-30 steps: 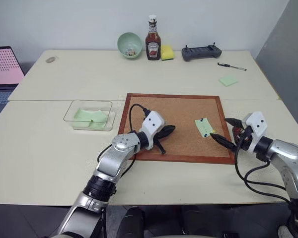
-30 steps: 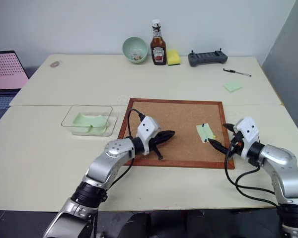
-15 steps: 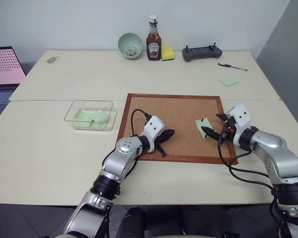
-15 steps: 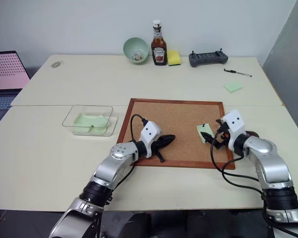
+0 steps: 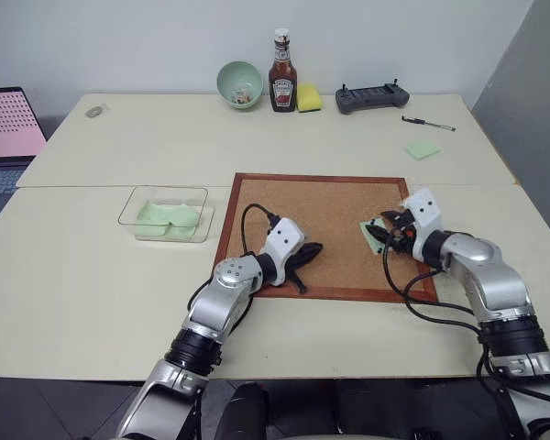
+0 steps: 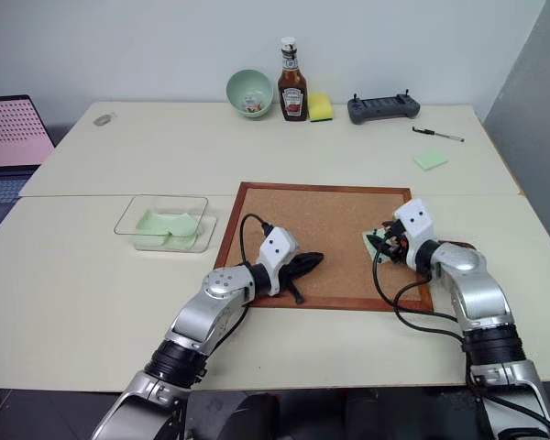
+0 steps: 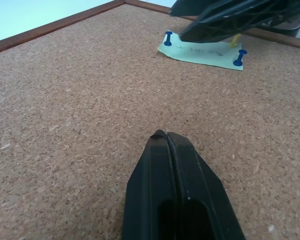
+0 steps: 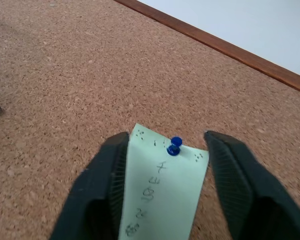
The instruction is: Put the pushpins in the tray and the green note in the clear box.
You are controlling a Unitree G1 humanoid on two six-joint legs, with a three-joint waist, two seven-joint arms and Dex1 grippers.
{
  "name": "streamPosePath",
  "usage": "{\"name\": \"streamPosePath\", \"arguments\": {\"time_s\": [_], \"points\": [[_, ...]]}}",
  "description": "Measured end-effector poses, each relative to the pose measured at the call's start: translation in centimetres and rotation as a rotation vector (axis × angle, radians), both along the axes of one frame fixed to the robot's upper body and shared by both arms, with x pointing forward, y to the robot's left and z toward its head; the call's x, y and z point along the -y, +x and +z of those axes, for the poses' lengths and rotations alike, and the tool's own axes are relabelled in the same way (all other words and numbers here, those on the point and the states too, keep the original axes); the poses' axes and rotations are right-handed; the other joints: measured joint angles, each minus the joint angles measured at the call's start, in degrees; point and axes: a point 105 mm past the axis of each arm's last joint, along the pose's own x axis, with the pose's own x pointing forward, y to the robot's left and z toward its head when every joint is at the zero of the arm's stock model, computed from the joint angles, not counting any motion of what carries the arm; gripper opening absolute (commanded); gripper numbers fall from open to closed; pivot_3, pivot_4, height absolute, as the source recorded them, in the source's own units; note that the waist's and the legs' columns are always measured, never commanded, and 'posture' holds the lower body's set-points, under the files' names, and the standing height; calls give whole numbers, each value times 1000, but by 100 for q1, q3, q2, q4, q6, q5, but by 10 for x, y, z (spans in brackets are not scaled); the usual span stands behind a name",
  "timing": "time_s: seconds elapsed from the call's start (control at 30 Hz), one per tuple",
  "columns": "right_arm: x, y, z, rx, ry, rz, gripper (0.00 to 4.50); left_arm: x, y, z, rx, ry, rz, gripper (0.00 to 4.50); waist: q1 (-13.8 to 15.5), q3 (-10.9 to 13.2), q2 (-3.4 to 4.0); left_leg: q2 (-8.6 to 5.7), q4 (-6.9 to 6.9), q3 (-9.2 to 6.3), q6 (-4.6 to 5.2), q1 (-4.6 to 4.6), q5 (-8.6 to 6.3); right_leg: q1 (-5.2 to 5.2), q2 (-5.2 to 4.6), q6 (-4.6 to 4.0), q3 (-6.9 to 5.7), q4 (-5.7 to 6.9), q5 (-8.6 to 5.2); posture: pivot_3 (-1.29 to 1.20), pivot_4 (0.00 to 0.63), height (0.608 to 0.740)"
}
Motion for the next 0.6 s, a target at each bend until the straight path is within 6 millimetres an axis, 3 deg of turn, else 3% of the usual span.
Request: {"name": "streamPosePath", "arguments": {"time_s": [0.27, 0.6], "points": [[0, 9, -3, 4, -33, -15, 122, 0, -1, 0, -3, 0, -1, 0, -1, 0, 1, 0, 0, 0, 0, 0, 0, -1, 0, 0, 0, 0, 0, 0, 150, 740], [-2, 8, 4, 30, -39, -2, 42, 1, -1, 0, -10, 1, 1, 0, -1, -1, 1, 0, 0, 0, 0, 0, 0, -1, 0, 0, 0, 0, 0, 0, 150, 740]]}}
